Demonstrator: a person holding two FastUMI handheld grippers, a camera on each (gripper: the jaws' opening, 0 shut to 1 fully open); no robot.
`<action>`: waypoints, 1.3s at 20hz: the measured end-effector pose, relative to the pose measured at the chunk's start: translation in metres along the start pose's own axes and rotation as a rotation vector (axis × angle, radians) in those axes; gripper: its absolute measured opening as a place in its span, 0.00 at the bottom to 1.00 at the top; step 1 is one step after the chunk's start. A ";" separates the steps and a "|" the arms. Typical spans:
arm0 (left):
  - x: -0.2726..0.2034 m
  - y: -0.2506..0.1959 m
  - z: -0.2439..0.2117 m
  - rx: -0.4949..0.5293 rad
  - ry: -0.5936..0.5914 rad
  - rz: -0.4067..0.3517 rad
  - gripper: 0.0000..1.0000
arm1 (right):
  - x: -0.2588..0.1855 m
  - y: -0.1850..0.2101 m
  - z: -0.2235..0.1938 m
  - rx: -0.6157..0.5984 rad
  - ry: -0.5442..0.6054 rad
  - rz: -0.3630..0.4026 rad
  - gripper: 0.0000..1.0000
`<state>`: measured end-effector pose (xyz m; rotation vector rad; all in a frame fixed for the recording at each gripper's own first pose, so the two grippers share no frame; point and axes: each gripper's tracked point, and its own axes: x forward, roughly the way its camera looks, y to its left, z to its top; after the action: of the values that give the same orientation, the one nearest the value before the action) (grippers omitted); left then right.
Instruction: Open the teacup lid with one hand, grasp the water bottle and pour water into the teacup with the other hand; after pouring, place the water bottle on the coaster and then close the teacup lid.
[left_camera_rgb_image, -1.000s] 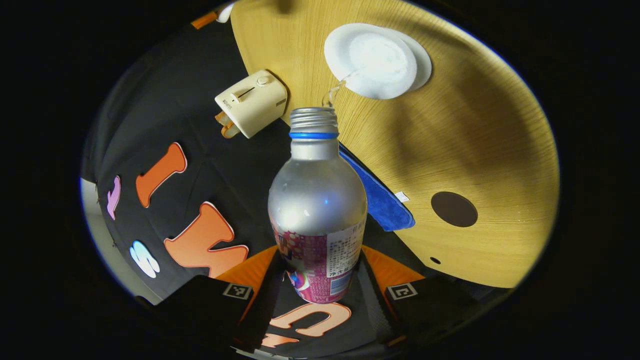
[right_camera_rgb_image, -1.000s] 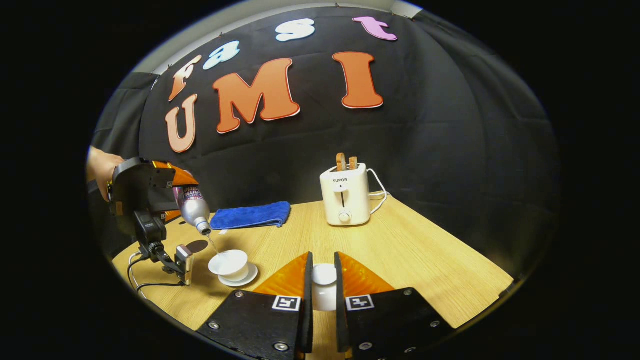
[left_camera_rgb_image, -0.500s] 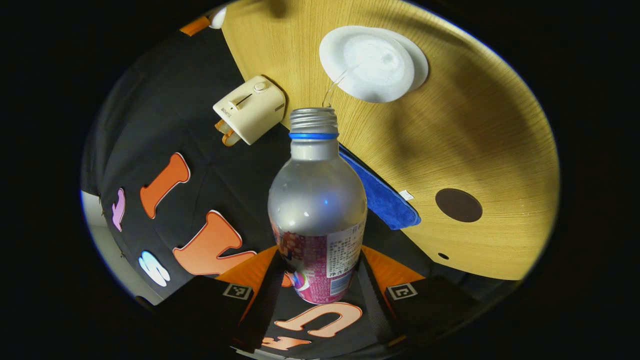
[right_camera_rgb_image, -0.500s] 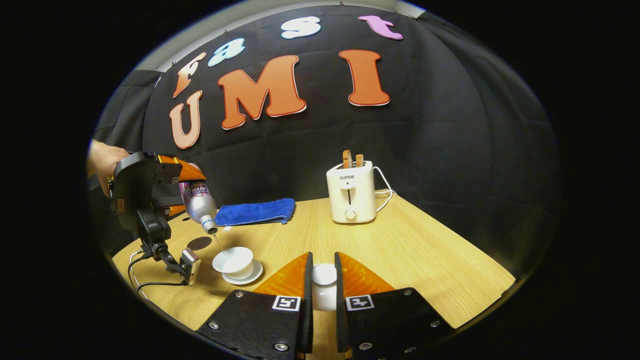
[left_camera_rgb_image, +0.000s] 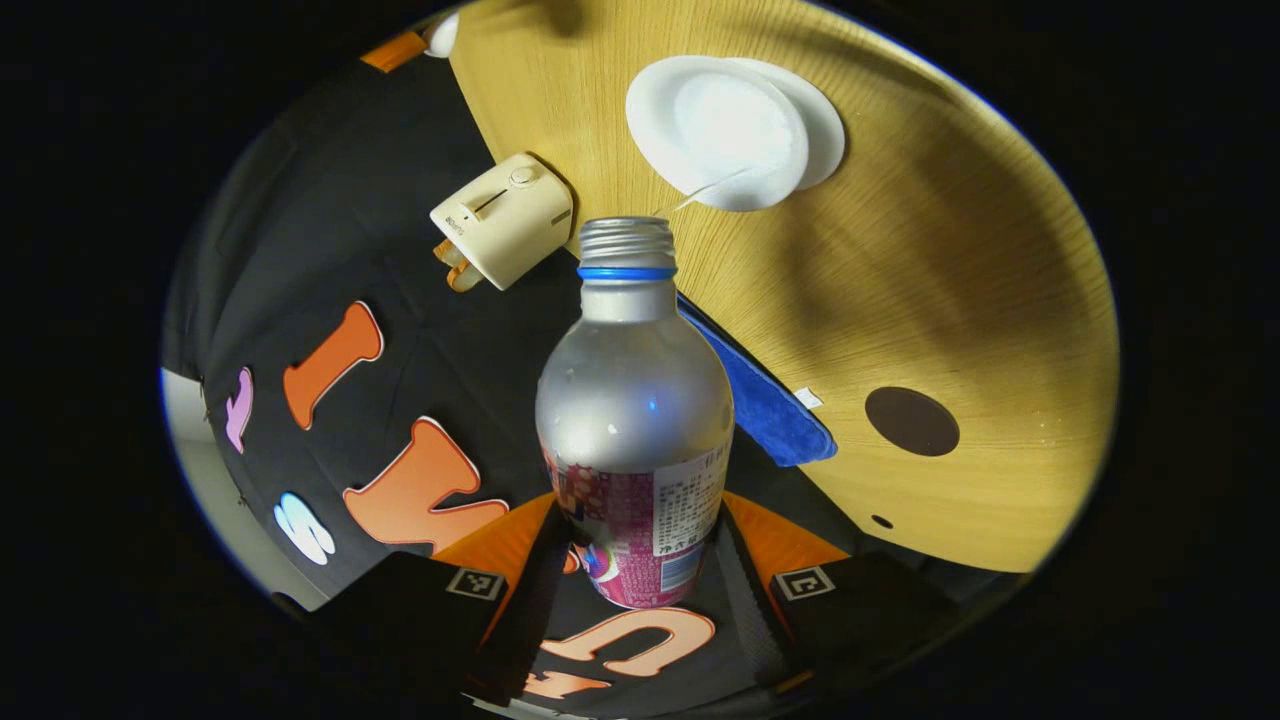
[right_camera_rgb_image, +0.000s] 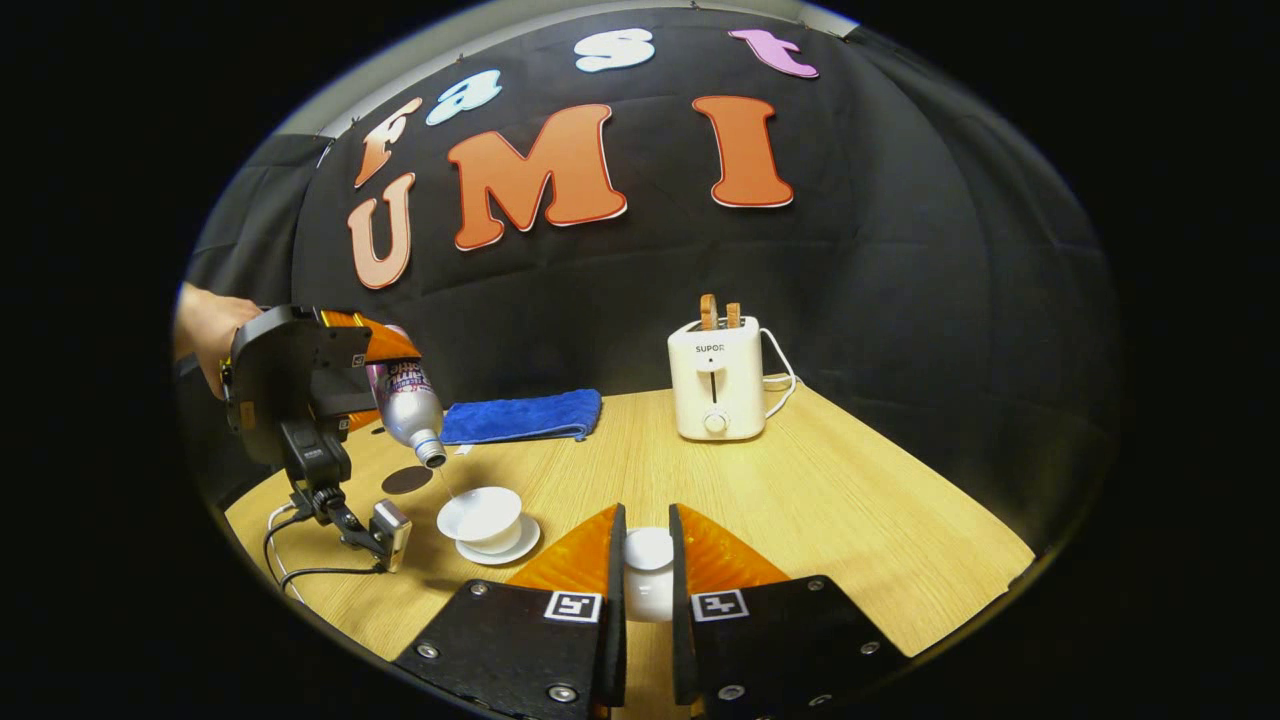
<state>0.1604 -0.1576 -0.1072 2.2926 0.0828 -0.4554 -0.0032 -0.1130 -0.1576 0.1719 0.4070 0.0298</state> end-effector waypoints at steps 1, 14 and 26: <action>0.001 -0.004 0.000 -0.038 -0.007 -0.001 0.82 | 0.000 0.002 0.001 0.005 -0.002 0.003 0.19; -0.020 0.004 -0.042 -0.864 -0.052 0.245 0.81 | 0.014 0.048 0.016 -0.011 -0.012 0.076 0.19; -0.027 -0.041 -0.121 -1.712 0.070 0.405 0.81 | 0.055 0.136 0.011 -0.103 0.011 0.210 0.19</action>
<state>0.1635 -0.0403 -0.0499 0.5950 0.0148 0.0147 0.0526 0.0231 -0.1458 0.1120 0.3964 0.2578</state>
